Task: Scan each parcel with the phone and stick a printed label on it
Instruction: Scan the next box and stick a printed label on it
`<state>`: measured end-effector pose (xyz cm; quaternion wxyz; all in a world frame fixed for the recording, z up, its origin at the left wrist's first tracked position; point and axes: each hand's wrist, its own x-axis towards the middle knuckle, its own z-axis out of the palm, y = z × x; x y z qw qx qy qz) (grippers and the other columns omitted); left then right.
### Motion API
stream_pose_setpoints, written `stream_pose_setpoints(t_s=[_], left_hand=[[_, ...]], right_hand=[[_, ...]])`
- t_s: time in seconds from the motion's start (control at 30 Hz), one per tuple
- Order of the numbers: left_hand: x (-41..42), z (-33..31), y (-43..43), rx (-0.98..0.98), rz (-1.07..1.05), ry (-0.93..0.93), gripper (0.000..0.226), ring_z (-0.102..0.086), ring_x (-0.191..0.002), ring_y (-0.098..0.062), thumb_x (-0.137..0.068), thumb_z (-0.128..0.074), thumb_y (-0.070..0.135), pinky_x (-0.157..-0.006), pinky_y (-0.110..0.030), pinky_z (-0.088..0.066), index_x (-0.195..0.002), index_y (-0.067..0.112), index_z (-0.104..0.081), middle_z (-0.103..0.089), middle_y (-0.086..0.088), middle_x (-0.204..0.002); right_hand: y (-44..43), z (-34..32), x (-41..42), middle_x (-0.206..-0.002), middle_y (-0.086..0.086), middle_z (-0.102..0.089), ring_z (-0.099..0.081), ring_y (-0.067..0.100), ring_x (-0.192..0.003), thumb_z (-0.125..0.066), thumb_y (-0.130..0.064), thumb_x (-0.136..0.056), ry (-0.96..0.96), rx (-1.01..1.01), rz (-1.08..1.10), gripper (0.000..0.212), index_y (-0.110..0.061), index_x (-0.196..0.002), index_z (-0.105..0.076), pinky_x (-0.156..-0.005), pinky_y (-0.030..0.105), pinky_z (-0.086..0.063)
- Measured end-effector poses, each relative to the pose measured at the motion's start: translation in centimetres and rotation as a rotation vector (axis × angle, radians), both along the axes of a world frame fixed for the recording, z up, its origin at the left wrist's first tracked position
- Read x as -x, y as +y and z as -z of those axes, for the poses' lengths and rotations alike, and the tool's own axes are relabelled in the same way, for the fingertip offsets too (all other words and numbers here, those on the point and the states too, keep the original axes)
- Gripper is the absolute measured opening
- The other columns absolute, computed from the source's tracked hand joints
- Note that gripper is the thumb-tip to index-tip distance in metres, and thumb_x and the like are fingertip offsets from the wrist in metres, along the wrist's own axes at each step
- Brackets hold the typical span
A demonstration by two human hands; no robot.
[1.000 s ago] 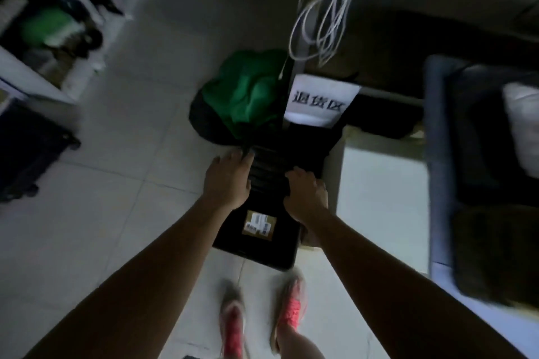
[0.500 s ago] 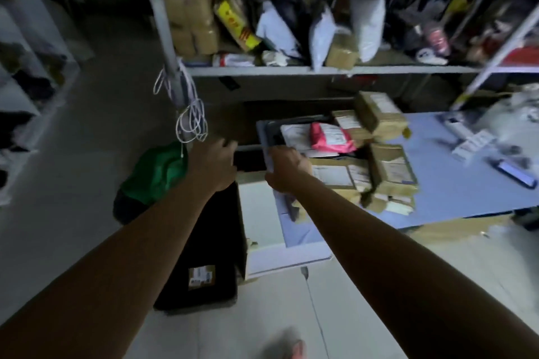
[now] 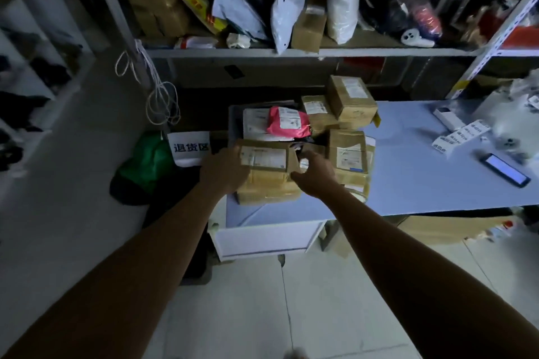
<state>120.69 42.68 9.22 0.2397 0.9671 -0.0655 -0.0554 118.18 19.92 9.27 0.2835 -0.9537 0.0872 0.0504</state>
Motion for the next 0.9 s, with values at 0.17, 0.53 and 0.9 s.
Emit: stream_pose_setpoints(t_s=[0.17,0.53,0.9], left_hand=[[-0.7,2.9,-1.7,0.428,-0.265,0.241,0.048,-0.058,-0.115,-0.039,-0.1,-0.052,0.046,-0.099,-0.052,-0.048,-0.141,0.022,-0.046,-0.061,-0.014,-0.128],[-4.3,7.0,-2.3,0.783,-0.423,0.221,0.036,-0.063,-0.111,-0.017,-0.094,-0.067,0.029,-0.082,-0.025,-0.052,-0.129,0.033,-0.057,-0.064,0.018,-0.107],[-8.3,0.9,-14.3,0.739,-0.185,-0.042,0.042,-0.065,-0.099,-0.009,-0.085,-0.068,0.051,-0.085,-0.034,-0.057,-0.123,0.034,-0.063,-0.067,0.002,-0.11]], right_hand=[[-1.9,3.6,-1.8,-0.141,0.012,-0.06,-0.053,0.033,-0.131,-0.074,-0.043,-0.087,0.063,-0.136,0.005,0.072,-0.018,-0.148,-0.046,-0.098,0.033,-0.043],[1.1,6.1,-6.0,-0.123,0.0,-0.07,-0.067,0.019,-0.11,-0.083,-0.033,-0.081,0.128,-0.697,0.145,0.056,-0.023,-0.132,-0.061,-0.094,0.04,-0.06],[-10.7,1.1,-9.0,-0.101,-0.015,-0.071,-0.068,0.004,-0.09,-0.081,-0.041,-0.081,-0.113,-0.708,0.238,0.046,-0.029,-0.122,-0.062,-0.067,0.017,-0.057]])
